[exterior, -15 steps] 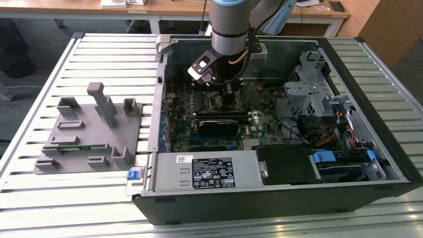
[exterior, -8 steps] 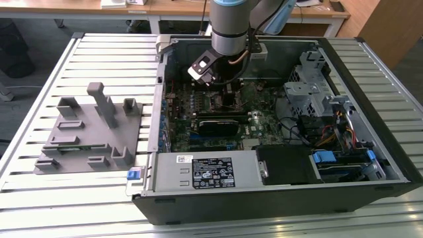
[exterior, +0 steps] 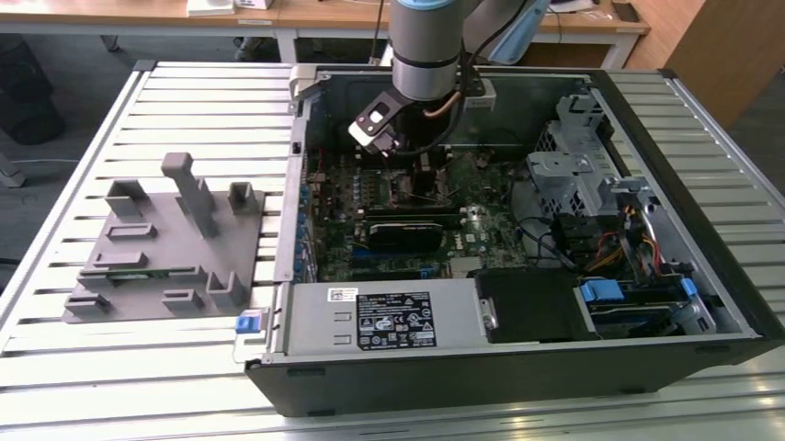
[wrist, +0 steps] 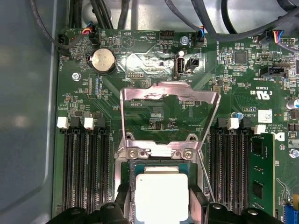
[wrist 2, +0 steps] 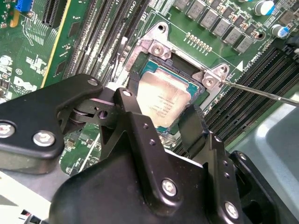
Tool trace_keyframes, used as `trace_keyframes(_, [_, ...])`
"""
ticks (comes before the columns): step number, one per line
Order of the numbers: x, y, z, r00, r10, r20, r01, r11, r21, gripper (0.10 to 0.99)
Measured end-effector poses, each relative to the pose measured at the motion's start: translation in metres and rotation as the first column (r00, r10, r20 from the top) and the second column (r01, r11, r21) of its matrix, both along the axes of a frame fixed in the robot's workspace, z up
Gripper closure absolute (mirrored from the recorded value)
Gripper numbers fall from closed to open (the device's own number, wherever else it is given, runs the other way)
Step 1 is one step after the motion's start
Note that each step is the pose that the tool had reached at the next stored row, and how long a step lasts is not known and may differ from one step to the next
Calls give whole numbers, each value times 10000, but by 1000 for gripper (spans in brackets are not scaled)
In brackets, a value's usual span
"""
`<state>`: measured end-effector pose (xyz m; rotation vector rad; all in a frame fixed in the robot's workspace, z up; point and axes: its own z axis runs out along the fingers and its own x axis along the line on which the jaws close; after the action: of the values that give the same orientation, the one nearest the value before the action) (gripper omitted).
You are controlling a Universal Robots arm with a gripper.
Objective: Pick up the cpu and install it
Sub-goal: 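Place the cpu into insertion slot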
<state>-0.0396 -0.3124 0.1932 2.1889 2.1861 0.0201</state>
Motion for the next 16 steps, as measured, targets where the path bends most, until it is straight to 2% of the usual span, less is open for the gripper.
trace_keyframes(2, [-1, 0, 0, 10000, -2, -2, 2, 10000, -2, 490])
trace_keyframes(3, [-1, 0, 0, 10000, -2, -2, 2, 10000, -2, 553])
trace_keyframes(16, [0, 2, 0, 10000, -3, 1, 3, 10000, 2, 553])
